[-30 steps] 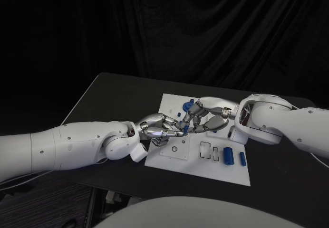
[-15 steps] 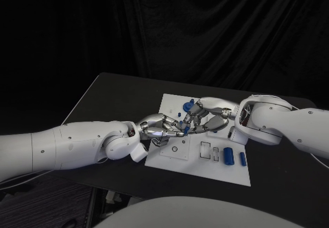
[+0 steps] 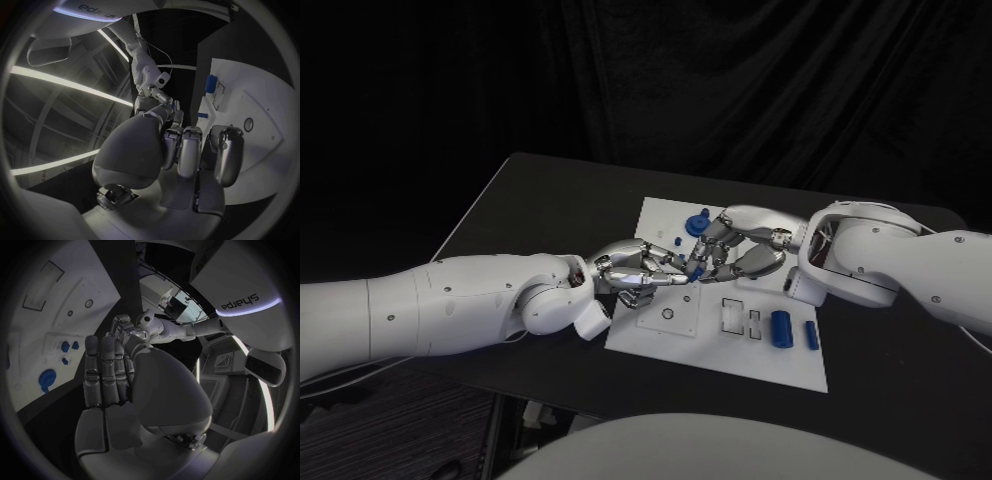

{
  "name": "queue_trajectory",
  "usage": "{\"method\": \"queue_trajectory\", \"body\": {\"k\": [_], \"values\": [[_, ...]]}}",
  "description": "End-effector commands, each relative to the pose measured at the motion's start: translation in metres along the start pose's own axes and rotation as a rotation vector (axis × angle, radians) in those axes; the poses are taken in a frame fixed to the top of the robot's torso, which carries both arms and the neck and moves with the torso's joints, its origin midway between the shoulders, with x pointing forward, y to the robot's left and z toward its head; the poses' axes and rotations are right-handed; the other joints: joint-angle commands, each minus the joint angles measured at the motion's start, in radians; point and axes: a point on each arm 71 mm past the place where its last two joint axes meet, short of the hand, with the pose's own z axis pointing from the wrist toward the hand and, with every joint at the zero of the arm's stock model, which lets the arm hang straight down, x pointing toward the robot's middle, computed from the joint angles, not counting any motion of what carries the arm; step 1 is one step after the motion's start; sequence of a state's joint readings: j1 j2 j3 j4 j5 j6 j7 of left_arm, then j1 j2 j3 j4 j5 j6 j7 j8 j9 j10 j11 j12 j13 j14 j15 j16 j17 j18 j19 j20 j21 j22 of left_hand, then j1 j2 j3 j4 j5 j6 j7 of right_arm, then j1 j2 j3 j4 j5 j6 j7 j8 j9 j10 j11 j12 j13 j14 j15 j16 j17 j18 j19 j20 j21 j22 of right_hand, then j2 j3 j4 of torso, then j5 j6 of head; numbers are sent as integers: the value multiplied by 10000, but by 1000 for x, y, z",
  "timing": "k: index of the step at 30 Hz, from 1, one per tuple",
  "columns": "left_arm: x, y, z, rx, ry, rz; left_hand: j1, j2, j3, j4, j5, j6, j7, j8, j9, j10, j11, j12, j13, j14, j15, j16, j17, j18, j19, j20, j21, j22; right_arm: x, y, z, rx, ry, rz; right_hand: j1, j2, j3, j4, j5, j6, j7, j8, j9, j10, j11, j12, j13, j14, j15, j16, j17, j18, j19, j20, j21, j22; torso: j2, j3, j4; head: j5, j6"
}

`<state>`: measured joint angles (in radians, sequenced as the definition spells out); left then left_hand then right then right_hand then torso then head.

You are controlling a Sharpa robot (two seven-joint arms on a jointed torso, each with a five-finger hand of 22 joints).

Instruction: Assemble the parts on the task board

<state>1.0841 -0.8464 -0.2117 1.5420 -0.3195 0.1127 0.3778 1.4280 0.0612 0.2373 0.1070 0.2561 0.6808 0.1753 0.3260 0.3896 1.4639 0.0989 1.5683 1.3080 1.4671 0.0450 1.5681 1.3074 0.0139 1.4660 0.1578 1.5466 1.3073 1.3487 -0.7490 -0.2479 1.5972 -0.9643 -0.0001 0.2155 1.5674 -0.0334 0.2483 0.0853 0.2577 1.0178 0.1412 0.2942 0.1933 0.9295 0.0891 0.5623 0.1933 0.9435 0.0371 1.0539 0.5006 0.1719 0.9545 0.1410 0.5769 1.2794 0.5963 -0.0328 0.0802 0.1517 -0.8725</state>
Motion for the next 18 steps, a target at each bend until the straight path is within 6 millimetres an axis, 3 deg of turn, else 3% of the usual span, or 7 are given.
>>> {"method": "queue_trajectory", "body": {"k": [1, 6, 18], "values": [[-1, 0, 0, -51, -19, -75, -49, -156, -110, 120, -123, -272, 67, -298, -325, 1069, 22, 25, 2628, 1037, 90, 27, 2634, -18, 630, 75, -82, 2467, -1, -2, -1, 228, -209, -211, -1, 104, -83, 2, -39, 106, 28, 65, 33, 65, 20, -6, -15, 11, -50, 33, -17, 121, 66, 4, -38, -17, 2, -5, -1, 24, -2], [-5, 1, -3, -152, -164, -38, -67, -256, -340, 289, -275, -489, 137, -557, -720, 1069, 83, 25, 2628, 1037, 140, 27, 2634, 38, 437, 122, -238, 2388, -1, -5, -3, 358, -266, -345, -2, 101, -89, -1, -40, 114, 24, 68, 42, 83, 15, -15, -25, 22, -55, 32, -25, 120, 78, -1, -46, -21, 1, -3, -4, 61, -2], [-25, -1, -25, 211, -1338, 314, -185, -382, -1009, 641, -595, -571, 233, -716, -1218, 1069, 196, 25, 2628, 1037, 252, 27, 2634, 93, 257, 232, -397, 2307, 14, -17, 0, 707, -424, -1964, 13, 29, -126, -38, -42, 93, 20, 41, 68, 128, 7, -92, -90, 84, -77, 35, -63, 118, 145, -29, -77, -38, 8, -18, 7, 110, -2]]}}
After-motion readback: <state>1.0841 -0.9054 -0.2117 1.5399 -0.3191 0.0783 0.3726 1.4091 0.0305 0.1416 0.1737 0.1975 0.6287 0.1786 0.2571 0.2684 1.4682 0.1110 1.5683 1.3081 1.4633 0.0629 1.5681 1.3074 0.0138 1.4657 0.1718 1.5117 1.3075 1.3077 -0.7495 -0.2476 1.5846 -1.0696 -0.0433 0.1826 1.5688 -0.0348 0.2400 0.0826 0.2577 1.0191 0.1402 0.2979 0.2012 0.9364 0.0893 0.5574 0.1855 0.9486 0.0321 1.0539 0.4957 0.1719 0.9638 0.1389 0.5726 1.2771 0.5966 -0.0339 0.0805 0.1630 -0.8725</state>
